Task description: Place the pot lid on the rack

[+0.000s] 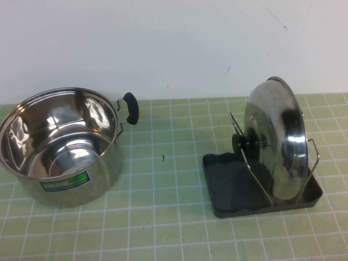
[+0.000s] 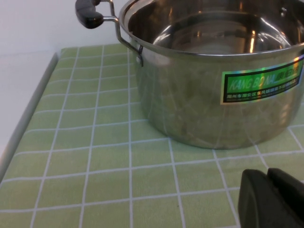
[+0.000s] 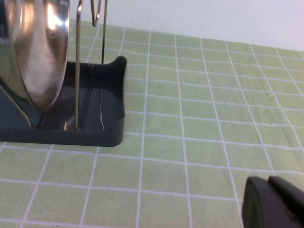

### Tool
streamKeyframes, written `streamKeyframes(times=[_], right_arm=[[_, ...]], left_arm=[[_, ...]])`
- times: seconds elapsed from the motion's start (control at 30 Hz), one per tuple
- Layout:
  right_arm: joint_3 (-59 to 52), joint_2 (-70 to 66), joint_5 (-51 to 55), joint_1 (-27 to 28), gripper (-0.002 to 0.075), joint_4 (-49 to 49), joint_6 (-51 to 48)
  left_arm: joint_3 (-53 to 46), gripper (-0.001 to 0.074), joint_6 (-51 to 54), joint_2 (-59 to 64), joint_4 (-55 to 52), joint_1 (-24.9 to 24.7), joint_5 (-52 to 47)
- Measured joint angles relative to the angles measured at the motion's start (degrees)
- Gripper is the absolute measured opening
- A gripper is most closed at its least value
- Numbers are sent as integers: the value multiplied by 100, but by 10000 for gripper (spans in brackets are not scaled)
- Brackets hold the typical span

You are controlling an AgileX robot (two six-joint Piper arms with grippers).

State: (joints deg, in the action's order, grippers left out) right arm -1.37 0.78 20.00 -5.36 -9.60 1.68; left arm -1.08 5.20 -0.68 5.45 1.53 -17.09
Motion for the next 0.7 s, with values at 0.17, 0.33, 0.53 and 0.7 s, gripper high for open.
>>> streamKeyframes(times=[0.17, 0.33, 0.53, 0.7], right_arm=[[0, 0, 0, 0, -1, 0, 0], [0, 0, 0, 0, -1, 0, 0], [0, 0, 0, 0, -1, 0, 0], [0, 0, 0, 0, -1, 0, 0]], left_arm=[[0, -2, 10, 0, 5, 29, 0], [0, -2, 14, 0, 5, 29, 0], [0, -2, 14, 0, 5, 29, 0], [0, -2, 14, 0, 5, 29, 0]])
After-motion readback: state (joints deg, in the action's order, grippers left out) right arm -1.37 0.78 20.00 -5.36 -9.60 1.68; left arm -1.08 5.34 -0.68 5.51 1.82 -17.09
